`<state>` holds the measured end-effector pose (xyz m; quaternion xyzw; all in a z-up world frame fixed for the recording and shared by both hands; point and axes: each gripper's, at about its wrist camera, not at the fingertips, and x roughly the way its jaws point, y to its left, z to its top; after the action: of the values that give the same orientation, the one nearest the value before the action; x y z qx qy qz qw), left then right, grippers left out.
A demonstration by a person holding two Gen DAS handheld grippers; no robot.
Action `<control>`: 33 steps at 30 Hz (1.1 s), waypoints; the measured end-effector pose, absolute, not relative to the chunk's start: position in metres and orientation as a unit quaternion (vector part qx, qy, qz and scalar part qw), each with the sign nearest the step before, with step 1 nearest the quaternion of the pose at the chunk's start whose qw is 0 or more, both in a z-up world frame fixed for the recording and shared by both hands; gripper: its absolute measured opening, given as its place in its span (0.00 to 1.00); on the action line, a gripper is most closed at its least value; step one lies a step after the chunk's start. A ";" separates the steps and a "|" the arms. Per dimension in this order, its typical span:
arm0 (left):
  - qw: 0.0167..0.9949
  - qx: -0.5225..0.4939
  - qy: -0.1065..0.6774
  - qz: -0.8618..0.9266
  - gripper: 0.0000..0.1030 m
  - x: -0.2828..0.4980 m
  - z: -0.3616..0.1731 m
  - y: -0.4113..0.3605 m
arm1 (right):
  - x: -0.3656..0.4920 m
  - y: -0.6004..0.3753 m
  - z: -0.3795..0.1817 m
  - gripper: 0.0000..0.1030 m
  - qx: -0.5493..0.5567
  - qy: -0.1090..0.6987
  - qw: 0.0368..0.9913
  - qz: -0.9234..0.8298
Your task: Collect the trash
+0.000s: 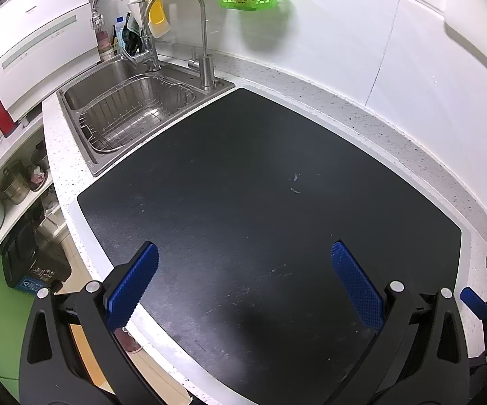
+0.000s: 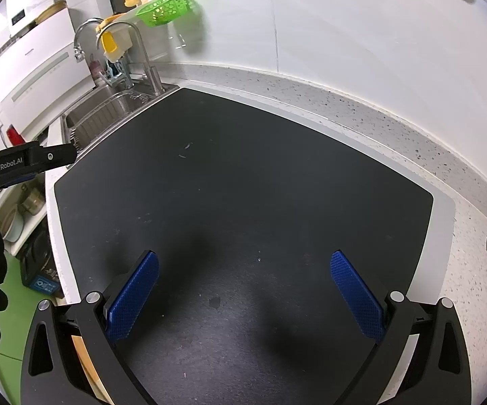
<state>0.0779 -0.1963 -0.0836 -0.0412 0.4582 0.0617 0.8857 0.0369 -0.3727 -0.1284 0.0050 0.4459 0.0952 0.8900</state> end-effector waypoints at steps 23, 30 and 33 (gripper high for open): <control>0.883 -0.050 0.461 0.079 0.97 0.067 -0.084 -0.194 | 0.033 -0.367 -0.130 0.95 0.001 0.445 0.890 0.097; 0.882 -0.045 0.463 0.076 0.97 0.067 -0.084 -0.196 | 0.033 -0.366 -0.130 0.95 0.002 0.445 0.890 0.097; 0.882 -0.044 0.463 0.080 0.97 0.067 -0.083 -0.196 | 0.033 -0.366 -0.130 0.95 0.002 0.445 0.890 0.097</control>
<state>0.0670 -0.1957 -0.0827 -0.0439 0.4628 0.0802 0.8818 0.0325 -0.3661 -0.1299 0.0017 0.4452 0.0972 0.8901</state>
